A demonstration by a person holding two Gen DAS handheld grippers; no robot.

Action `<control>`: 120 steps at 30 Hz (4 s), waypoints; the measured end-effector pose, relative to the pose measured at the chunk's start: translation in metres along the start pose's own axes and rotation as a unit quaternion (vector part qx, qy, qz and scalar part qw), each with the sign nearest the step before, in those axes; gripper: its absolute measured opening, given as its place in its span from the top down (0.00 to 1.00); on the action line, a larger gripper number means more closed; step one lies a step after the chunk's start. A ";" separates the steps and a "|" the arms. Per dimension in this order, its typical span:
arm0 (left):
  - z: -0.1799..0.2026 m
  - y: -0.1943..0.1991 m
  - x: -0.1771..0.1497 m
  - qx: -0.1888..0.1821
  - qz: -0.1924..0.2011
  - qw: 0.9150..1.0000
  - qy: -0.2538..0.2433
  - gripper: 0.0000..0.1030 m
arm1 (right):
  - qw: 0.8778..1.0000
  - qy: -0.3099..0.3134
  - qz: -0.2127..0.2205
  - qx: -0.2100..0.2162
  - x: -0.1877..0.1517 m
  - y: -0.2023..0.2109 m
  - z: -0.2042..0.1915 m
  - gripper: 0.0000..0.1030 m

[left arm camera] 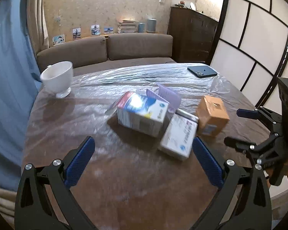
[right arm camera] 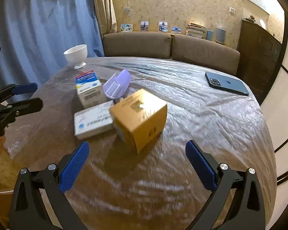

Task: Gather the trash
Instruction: 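Move both tools back over the table toward the boxes, then grasp the Naproxen box with the left tool while the right tool grasps the L'Oreal box, then carry the Naproxen box and L'Oreal box over the white trash bin with both tools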

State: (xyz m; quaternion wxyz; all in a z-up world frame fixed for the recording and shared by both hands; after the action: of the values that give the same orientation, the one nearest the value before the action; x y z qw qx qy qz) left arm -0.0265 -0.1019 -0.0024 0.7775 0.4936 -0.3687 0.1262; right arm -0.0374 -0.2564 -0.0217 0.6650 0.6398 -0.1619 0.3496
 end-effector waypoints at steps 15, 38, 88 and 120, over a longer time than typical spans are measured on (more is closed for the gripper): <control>-0.027 -0.069 0.019 0.006 -0.062 0.996 -0.057 0.01 | 1.000 -0.001 -0.028 -0.001 0.020 -0.048 -0.011 0.04; -0.022 -0.072 0.022 -0.026 -0.055 0.996 -0.066 0.11 | 0.998 -0.053 -0.029 0.022 0.019 -0.043 -0.004 0.27; 0.009 0.019 -0.050 0.025 -0.016 0.999 0.045 0.11 | 0.998 -0.035 -0.035 0.047 -0.039 0.038 -0.022 0.27; 0.058 0.052 -0.109 0.000 -0.039 0.998 0.043 0.11 | 0.997 -0.015 -0.045 0.066 -0.091 0.085 -0.027 0.27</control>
State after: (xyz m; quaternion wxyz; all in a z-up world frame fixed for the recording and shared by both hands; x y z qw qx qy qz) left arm -0.1578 -0.1086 -0.0290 0.7969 0.5017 -0.3155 0.1171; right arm -0.1648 -0.2595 -0.0224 0.6338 0.6942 -0.1193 0.3196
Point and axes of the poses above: each gripper's, at about its wrist camera, not at the fingertips, and y roughly against the way its jaws point, z to its right, x to its top, the point moved 10 cm from there along -y, roughly the way its jaws point, and after that the axes turned 14 degrees about -x, right-handed, at the moved point
